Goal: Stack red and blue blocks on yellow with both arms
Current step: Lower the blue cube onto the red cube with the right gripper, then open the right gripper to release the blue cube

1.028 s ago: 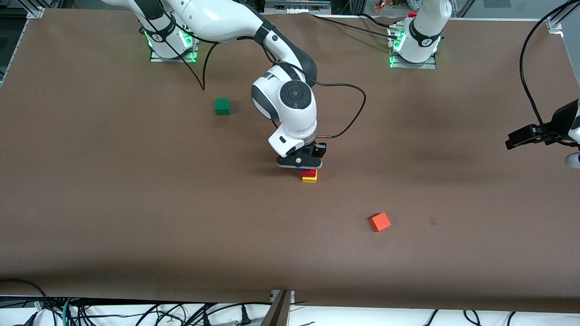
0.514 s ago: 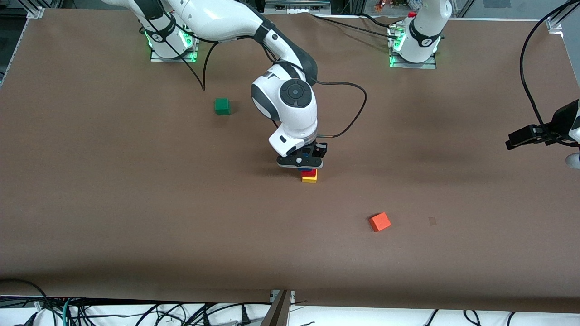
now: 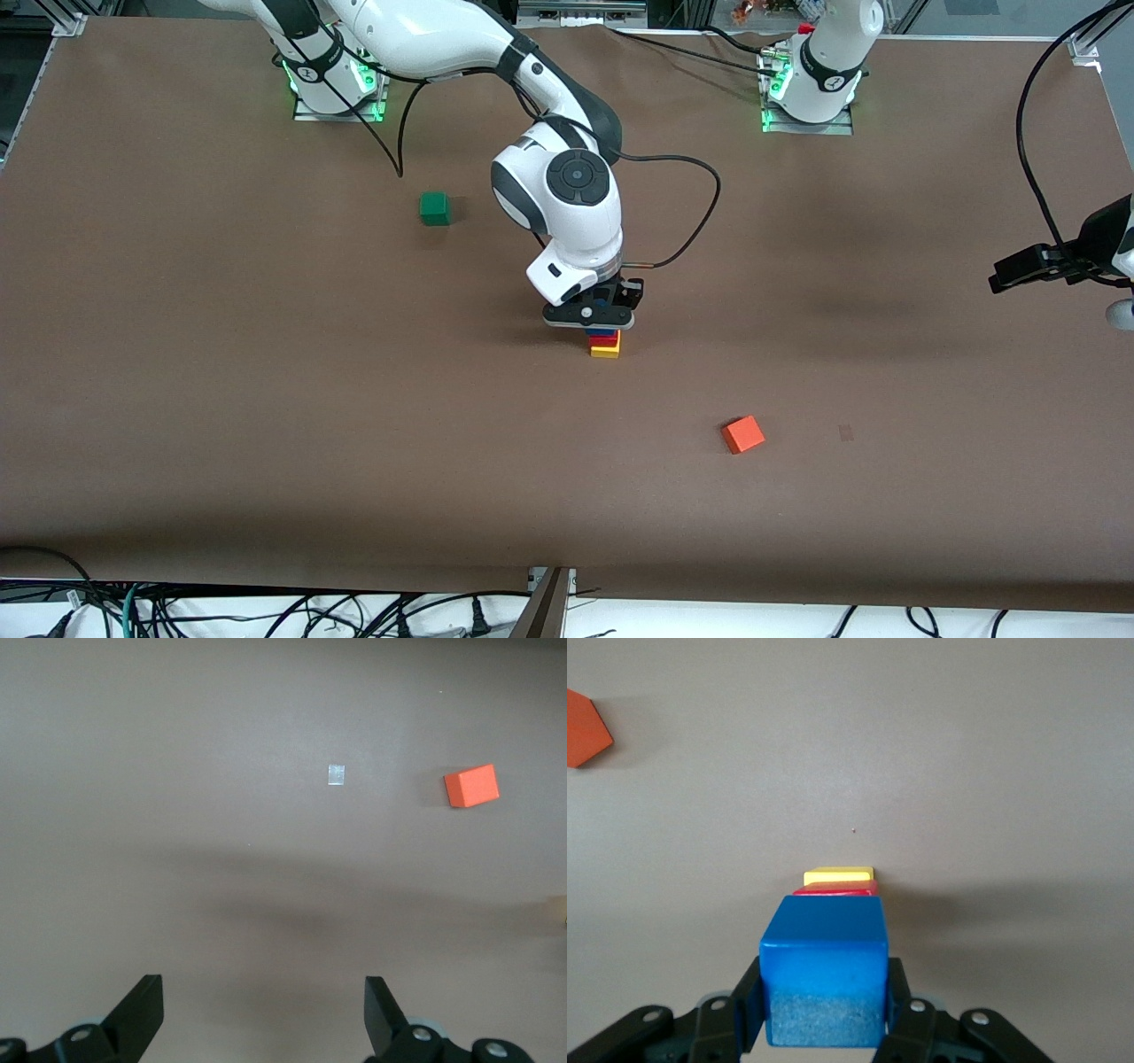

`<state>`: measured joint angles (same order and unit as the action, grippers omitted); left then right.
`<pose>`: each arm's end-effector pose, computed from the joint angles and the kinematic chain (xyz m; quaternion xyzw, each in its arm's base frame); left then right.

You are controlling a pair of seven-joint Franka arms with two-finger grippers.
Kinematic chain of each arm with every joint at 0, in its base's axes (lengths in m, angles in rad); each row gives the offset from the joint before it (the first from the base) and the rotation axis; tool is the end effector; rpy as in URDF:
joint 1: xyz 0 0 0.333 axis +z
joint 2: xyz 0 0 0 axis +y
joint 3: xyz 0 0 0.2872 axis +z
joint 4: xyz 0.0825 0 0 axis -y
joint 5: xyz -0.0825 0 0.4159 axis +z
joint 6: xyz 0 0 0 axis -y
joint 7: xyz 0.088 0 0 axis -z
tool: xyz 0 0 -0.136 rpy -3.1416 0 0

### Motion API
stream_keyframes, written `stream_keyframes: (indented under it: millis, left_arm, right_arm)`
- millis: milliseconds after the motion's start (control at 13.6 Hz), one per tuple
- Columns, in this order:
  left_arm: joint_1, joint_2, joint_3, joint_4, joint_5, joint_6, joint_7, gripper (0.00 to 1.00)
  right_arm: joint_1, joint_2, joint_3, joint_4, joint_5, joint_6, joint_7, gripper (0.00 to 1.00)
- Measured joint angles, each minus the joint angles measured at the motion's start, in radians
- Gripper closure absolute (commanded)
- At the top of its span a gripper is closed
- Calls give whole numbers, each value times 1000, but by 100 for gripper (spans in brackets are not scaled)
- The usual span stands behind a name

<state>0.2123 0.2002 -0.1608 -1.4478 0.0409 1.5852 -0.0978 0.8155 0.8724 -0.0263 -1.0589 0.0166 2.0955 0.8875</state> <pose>0.6363 0.0459 0.5084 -0.9967 -0.0747 0.0300 0.0052 0.5585 0.5732 0.2653 -0.9955 0.0470 -0.0565 0.0596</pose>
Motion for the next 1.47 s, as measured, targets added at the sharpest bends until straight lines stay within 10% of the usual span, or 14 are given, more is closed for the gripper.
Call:
stream_keyframes:
  millis: [661,807,881,1468]
  left_arm:
    - [0,0,0,0,0,0,0,0]
    - [0,0,0,0,0,0,0,0]
    - [0,0,0,0,0,0,0,0]
    - [0,0,0,0,0,0,0,0]
  right_arm:
    - [1,24,0,1,0,23,0,48]
    - [1,24,0,1,0,24,0,26]
    - [1,24,0,1,0,25,1,0]
    - [-8,22,-3,14,0,-9,2,0]
